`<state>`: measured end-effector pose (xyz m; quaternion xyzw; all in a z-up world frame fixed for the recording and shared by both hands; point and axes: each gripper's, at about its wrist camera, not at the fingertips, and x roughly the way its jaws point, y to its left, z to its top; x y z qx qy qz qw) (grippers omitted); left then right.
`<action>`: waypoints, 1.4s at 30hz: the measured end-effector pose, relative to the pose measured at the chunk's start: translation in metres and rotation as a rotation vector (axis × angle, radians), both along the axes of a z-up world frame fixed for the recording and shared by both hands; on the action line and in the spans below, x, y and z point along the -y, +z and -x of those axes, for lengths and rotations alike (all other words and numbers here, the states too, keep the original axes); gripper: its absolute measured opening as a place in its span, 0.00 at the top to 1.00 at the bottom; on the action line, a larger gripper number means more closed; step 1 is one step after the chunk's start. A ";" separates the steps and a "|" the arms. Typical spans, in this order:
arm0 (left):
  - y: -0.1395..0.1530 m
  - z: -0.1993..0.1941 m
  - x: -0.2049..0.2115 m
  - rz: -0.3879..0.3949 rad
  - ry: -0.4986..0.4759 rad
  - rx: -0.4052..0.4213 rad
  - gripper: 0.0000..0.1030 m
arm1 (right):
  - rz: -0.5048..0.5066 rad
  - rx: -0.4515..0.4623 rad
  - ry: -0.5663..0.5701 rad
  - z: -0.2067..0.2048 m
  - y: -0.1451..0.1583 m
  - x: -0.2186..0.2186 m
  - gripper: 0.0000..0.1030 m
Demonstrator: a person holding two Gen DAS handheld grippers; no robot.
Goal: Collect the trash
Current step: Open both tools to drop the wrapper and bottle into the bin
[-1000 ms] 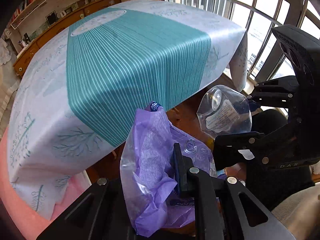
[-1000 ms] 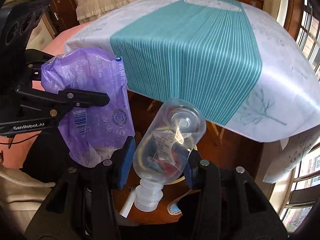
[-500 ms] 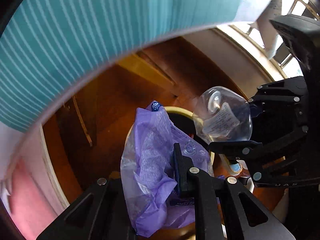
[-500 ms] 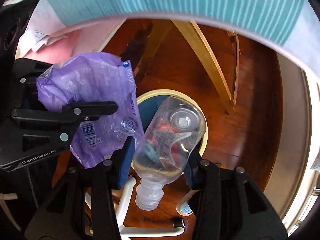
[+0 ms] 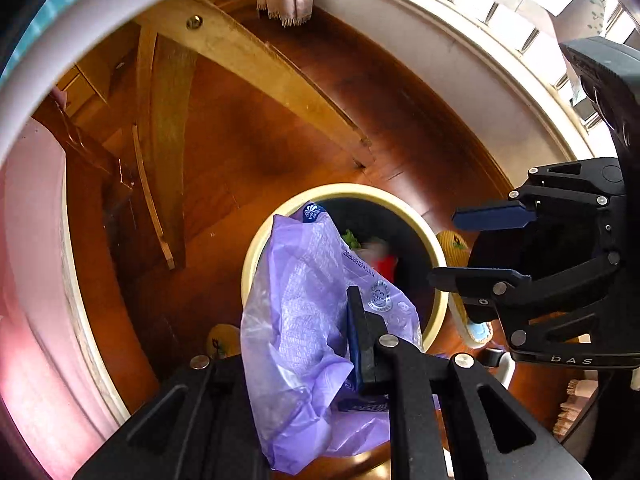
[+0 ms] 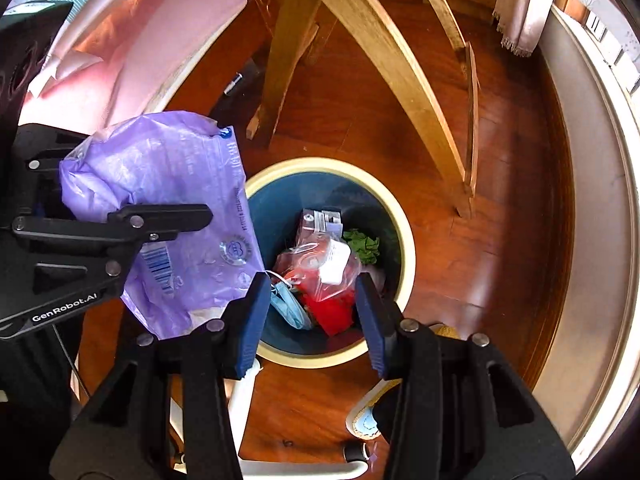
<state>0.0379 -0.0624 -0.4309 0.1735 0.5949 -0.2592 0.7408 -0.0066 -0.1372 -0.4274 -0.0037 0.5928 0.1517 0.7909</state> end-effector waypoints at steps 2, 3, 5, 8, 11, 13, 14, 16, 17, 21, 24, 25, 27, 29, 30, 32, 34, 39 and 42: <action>-0.005 -0.002 0.005 -0.013 0.002 -0.007 0.80 | 0.008 -0.003 -0.001 -0.003 -0.003 -0.002 0.60; -0.008 -0.002 0.005 -0.027 0.006 -0.010 0.69 | 0.014 0.000 -0.002 -0.004 -0.005 -0.003 0.60; -0.009 -0.008 0.006 -0.042 0.015 -0.013 0.41 | 0.020 0.004 -0.004 -0.004 -0.005 -0.005 0.60; -0.013 -0.010 0.004 -0.050 0.039 -0.010 0.18 | 0.026 -0.005 -0.012 -0.007 -0.009 -0.004 0.60; -0.014 -0.011 0.000 -0.054 0.052 -0.001 0.16 | 0.020 -0.009 -0.022 -0.008 -0.009 -0.001 0.60; -0.014 -0.010 0.000 -0.056 0.052 0.010 0.15 | 0.019 -0.003 -0.025 -0.008 -0.009 0.000 0.59; -0.014 -0.010 -0.001 -0.057 0.051 0.015 0.14 | 0.020 -0.002 -0.024 -0.008 -0.008 0.000 0.59; -0.013 -0.010 -0.002 -0.060 0.049 0.026 0.14 | 0.021 0.000 -0.021 -0.009 -0.008 0.000 0.59; -0.011 -0.010 -0.002 -0.061 0.050 0.032 0.14 | 0.023 0.004 -0.020 -0.009 -0.007 0.000 0.59; -0.003 -0.009 -0.004 -0.056 0.061 0.057 0.13 | 0.027 0.013 -0.022 -0.009 -0.004 -0.001 0.59; 0.004 -0.009 -0.006 -0.044 0.078 0.077 0.12 | 0.028 0.021 -0.023 -0.009 -0.001 -0.003 0.59; 0.007 -0.008 -0.008 -0.040 0.082 0.082 0.12 | 0.028 0.022 -0.022 -0.008 0.000 -0.004 0.59; 0.012 -0.006 -0.009 -0.034 0.086 0.091 0.12 | 0.031 0.029 -0.018 -0.006 0.002 -0.006 0.59; 0.017 -0.004 -0.011 -0.030 0.087 0.103 0.12 | 0.029 0.032 -0.015 -0.004 0.005 -0.008 0.59; 0.020 -0.002 -0.011 -0.026 0.086 0.109 0.12 | 0.028 0.035 -0.015 -0.003 0.008 -0.008 0.59; 0.028 0.002 -0.010 -0.017 0.083 0.121 0.12 | 0.032 0.038 -0.014 0.000 0.012 -0.009 0.59; 0.036 0.006 -0.009 -0.011 0.084 0.133 0.12 | 0.025 0.033 -0.025 0.001 0.018 -0.009 0.59; 0.067 0.020 -0.008 0.004 0.079 0.174 0.12 | -0.017 0.018 -0.085 0.008 0.044 -0.002 0.59; 0.095 0.029 -0.012 0.025 0.090 0.188 0.12 | -0.064 0.014 -0.127 0.013 0.067 0.006 0.59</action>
